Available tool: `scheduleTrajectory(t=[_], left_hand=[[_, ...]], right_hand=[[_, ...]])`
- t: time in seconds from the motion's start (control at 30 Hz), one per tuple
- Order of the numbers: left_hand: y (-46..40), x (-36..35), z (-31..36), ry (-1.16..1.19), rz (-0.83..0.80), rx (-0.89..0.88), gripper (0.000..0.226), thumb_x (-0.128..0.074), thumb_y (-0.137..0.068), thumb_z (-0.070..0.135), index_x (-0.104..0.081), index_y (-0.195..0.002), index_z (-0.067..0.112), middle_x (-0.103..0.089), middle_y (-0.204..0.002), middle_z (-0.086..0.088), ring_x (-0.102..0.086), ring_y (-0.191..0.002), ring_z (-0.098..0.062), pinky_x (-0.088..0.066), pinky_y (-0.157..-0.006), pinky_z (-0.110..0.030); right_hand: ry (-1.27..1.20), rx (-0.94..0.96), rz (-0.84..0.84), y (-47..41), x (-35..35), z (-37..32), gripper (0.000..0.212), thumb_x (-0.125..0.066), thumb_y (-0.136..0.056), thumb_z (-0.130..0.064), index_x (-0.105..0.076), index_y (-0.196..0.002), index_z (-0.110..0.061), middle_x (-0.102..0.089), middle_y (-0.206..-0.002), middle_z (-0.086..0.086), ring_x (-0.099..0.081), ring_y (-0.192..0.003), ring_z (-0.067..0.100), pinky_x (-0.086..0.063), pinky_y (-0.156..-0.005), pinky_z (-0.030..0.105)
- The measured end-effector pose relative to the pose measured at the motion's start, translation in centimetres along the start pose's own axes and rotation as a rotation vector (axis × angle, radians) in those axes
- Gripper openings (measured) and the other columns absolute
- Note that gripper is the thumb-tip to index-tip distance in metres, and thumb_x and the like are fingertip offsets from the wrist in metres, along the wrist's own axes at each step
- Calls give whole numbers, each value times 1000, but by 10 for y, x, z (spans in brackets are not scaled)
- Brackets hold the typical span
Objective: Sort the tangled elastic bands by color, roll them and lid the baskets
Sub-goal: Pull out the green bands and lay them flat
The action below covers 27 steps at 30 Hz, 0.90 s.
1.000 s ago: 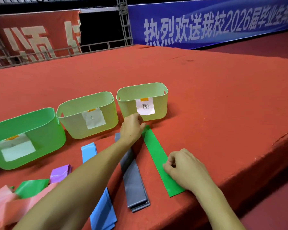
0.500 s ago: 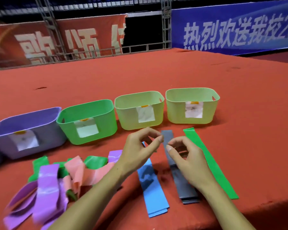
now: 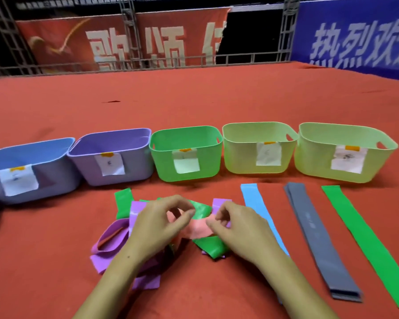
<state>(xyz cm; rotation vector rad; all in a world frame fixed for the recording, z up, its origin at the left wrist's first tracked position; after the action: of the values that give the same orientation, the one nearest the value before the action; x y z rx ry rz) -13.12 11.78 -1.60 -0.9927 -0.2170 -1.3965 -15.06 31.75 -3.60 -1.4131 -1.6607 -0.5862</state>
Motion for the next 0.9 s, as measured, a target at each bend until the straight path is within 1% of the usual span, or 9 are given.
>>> scheduleTrajectory(t=[0.13,0.23,0.3,0.4,0.53,0.6,0.7,0.8,0.9], left_hand=[[10,-15,2,-172,-116,-128,19,-72,-91,55,-71,-102,40,-67,-101,27,-61,-92,0,-54,-80,-39],[13,-19,5,-163,-176,-170,36,-74,-85,68,-69,-109,42,-67,-109,27,-57,-99,0,-54,-80,-42],[15,-23,12,-164,-210,-202,53,-75,-77,79,-66,-116,44,-67,-110,24,-56,-100,-5,-53,-82,-42],[14,-19,26,-135,-151,-223,69,-79,-70,82,-63,-123,41,-66,-115,26,-54,-102,-6,-51,-85,-36],[11,-7,43,-144,82,-286,45,-78,-84,60,-66,-121,38,-71,-107,25,-59,-95,-12,-49,-79,-36],[12,-4,47,-181,158,-297,33,-75,-89,50,-67,-119,39,-68,-99,26,-58,-90,-10,-44,-74,-37],[12,-1,45,-135,200,-252,20,-70,-97,46,-72,-115,36,-65,-94,24,-57,-85,-7,-44,-73,-38],[8,12,38,118,266,-139,11,-66,-102,37,-72,-111,37,-71,-90,17,-61,-79,-7,-49,-71,-36],[4,20,43,245,286,-104,12,-68,-100,23,-78,-106,28,-74,-84,14,-62,-71,-6,-47,-66,-27]], right_hand=[[278,-106,-253,2,-21,1,61,-73,-68,-79,-55,-106,-34,-70,-110,-11,-65,-110,18,-51,-87,38],[-12,-141,-281,-1,-23,6,56,-82,-64,-68,-55,-101,-35,-73,-94,-12,-67,-91,10,-55,-83,38],[-255,-131,-181,-2,-14,5,43,-87,-72,-53,-59,-99,-34,-73,-79,-9,-64,-72,3,-53,-71,34],[-589,-127,-7,-3,1,4,29,-90,-81,-25,-66,-98,-22,-67,-64,-7,-58,-59,5,-44,-58,21],[-910,-92,5,3,2,-4,13,-85,-89,-21,-77,-93,-12,-71,-73,11,-61,-69,17,-48,-63,30],[-1006,-103,-16,7,4,-10,19,-73,-99,-28,-82,-94,-12,-77,-90,16,-66,-79,19,-53,-72,37],[-1235,-164,-92,7,4,-11,30,-55,-103,-11,-84,-95,-11,-74,-91,13,-61,-79,21,-53,-67,30],[-1121,-72,-77,7,7,-12,29,-62,-87,-1,-82,-100,-17,-78,-94,8,-64,-81,24,-57,-67,36],[-891,77,-59,10,5,-22,25,-77,-88,-9,-78,-107,-23,-79,-100,9,-70,-85,19,-60,-78,45]])
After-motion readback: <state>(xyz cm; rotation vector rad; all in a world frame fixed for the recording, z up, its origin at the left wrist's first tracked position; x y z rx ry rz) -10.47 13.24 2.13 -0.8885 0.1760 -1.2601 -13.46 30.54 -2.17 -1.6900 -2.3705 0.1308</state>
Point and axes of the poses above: each hand's wrist, its own y-axis away from the middle knuckle, its own x-axis out of the back of the hand, z = x × y, the point moved 8 cm from there along -y, towards the middle knuckle
